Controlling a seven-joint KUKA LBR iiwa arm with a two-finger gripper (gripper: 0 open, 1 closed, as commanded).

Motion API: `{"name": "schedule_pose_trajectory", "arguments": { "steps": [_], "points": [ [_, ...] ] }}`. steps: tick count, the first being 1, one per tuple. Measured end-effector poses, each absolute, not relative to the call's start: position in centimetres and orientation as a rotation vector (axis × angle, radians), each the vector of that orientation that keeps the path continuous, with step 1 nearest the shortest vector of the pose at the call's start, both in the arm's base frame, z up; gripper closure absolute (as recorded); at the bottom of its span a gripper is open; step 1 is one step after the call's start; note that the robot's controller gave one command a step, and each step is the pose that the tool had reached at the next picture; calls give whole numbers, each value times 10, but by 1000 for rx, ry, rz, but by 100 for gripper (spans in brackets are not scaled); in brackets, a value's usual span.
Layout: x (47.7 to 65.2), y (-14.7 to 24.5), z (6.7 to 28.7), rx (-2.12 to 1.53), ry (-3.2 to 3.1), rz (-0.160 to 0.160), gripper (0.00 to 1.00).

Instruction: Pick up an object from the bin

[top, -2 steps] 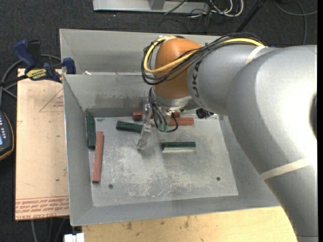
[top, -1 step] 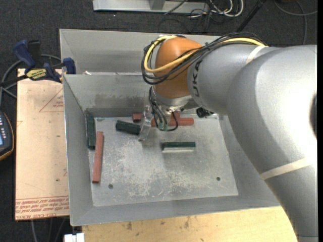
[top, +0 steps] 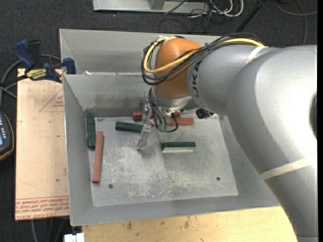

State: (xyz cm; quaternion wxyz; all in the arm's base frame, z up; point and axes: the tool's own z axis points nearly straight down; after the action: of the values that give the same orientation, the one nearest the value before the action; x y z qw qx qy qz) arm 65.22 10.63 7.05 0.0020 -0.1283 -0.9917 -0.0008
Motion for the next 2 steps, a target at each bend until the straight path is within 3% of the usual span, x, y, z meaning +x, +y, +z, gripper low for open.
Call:
{"name": "schedule_pose_trajectory", "arguments": {
  "steps": [1,2],
  "points": [
    [654,106,72,-404,-3119,-4,100],
    [652,106,70,-403,-3112,-2,0]
  ]
}}
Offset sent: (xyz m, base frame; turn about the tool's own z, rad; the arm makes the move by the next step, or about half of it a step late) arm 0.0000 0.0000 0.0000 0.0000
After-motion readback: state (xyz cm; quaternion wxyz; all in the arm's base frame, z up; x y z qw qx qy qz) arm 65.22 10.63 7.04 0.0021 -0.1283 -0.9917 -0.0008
